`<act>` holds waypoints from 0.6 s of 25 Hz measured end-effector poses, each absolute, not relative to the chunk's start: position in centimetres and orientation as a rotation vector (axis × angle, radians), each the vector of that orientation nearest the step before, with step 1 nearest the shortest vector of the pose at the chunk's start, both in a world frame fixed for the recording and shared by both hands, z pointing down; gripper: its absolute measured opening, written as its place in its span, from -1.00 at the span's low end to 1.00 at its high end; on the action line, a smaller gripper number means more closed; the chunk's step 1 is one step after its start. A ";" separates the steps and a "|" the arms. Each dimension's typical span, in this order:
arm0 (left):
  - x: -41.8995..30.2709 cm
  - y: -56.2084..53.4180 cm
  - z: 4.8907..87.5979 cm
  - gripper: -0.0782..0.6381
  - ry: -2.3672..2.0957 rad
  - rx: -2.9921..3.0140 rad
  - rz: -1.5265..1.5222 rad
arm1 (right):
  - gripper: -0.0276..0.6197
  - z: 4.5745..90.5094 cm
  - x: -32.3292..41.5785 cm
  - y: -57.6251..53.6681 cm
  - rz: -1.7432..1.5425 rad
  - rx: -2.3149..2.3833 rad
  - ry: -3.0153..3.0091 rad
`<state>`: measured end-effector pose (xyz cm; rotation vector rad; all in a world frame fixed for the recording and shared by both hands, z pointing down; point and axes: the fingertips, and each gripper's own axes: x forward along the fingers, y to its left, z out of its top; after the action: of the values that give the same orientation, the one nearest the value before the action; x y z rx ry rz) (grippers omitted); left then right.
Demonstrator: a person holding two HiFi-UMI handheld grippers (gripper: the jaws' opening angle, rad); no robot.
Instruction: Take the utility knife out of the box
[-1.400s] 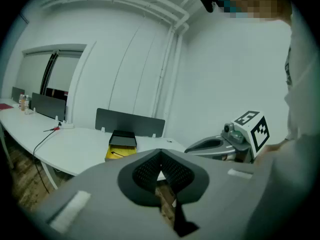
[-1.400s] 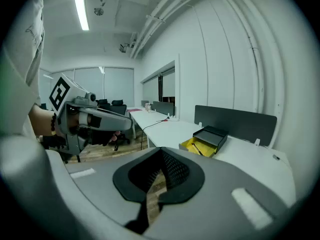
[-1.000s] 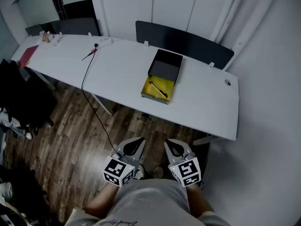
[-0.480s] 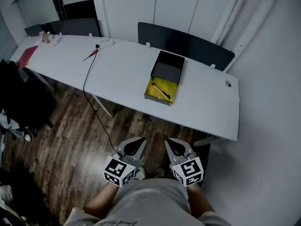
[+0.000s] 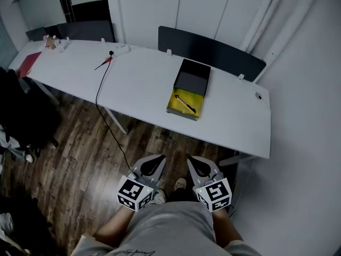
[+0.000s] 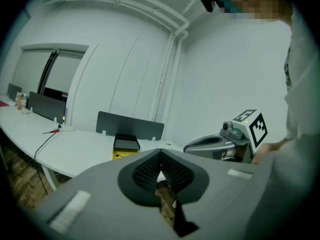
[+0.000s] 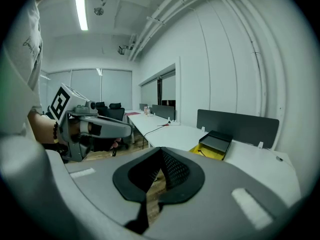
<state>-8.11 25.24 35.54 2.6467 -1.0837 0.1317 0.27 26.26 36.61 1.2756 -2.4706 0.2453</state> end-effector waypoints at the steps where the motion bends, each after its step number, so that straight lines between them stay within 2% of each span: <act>1: -8.2 25.1 35.6 -0.78 -1.083 2.646 0.131 | -0.87 36.7 0.1 26.2 0.246 1.275 -2.472; 15: -8.3 21.6 35.8 -0.78 -1.082 2.650 0.138 | -0.87 37.1 -0.4 22.8 0.253 1.260 -2.488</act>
<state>-8.32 21.59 35.84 2.6503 -1.0824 0.1375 -0.36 22.76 37.07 1.2600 -2.4876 0.2527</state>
